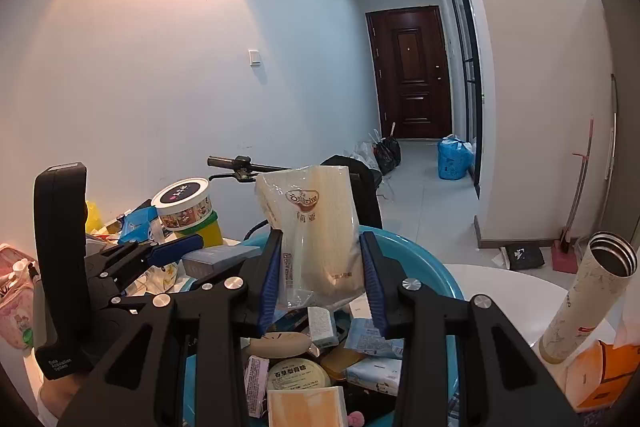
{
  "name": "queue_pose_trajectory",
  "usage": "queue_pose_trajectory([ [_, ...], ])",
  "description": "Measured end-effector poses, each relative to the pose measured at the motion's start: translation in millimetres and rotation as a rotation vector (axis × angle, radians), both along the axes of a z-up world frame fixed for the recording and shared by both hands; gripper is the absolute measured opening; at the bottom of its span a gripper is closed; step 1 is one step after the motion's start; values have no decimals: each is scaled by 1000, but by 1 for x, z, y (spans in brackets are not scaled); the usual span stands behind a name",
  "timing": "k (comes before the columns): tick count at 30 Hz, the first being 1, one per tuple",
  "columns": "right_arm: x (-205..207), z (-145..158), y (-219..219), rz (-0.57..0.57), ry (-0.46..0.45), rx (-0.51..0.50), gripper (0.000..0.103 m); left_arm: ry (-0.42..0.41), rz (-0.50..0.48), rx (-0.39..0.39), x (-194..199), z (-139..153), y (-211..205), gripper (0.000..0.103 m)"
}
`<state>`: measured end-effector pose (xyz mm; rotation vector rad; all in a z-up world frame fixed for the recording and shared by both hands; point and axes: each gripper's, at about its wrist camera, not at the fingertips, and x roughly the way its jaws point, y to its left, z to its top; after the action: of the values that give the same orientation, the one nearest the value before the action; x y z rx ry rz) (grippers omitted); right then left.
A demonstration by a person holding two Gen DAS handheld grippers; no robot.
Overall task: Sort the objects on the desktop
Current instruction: 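Hold the grey box above the basin with the left tool while the right tool holds the sachet above it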
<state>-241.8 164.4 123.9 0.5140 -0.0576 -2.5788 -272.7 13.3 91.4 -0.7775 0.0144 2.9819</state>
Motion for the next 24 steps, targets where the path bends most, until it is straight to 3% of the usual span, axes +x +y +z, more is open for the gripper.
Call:
queue_pose_trajectory([
  [24,1,7,11,-22,8,-6,37,3,-2,-37,3,1,-1,68],
])
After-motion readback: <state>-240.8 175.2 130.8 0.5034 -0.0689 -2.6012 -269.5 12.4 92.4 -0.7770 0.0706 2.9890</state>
